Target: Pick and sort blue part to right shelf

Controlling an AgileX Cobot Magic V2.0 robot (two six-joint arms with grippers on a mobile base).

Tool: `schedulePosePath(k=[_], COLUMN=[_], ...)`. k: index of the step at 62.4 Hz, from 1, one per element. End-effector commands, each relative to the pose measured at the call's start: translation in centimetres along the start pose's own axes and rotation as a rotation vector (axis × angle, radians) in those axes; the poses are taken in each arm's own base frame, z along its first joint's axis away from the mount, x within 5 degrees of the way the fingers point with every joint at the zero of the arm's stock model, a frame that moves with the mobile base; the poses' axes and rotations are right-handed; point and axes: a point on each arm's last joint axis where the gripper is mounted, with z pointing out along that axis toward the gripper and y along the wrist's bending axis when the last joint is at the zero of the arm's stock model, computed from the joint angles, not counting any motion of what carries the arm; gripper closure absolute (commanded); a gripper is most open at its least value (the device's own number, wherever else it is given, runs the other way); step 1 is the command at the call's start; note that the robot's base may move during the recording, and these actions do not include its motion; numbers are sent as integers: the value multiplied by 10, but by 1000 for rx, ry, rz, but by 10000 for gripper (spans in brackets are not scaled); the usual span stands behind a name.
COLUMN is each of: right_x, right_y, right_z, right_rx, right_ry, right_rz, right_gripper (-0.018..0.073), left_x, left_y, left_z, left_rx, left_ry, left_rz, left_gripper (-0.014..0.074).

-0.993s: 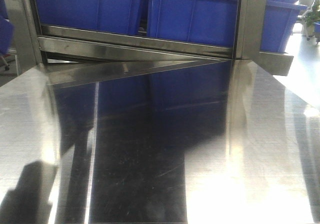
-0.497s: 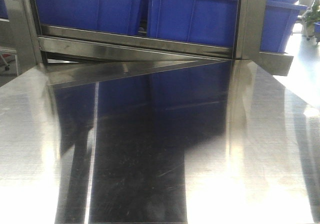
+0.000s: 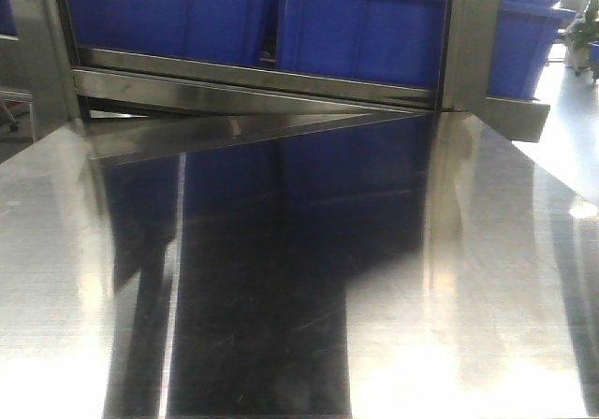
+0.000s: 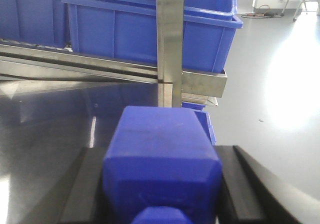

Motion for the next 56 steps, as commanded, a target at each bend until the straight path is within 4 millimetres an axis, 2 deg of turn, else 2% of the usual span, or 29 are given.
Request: schedulePosePath(k=[1, 56], right_x=[-19, -19], right_y=[2, 2], right_z=[-2, -2], right_rx=[-11, -11], right_ry=[-127, -127], right_rz=[-19, -19], right_gripper=[120, 120], left_x=[-18, -19], left_y=[1, 1], left_z=[-9, -13], left_rx=[-2, -4], left_ry=[-133, -151], left_rz=[2, 2], left_gripper=[314, 317])
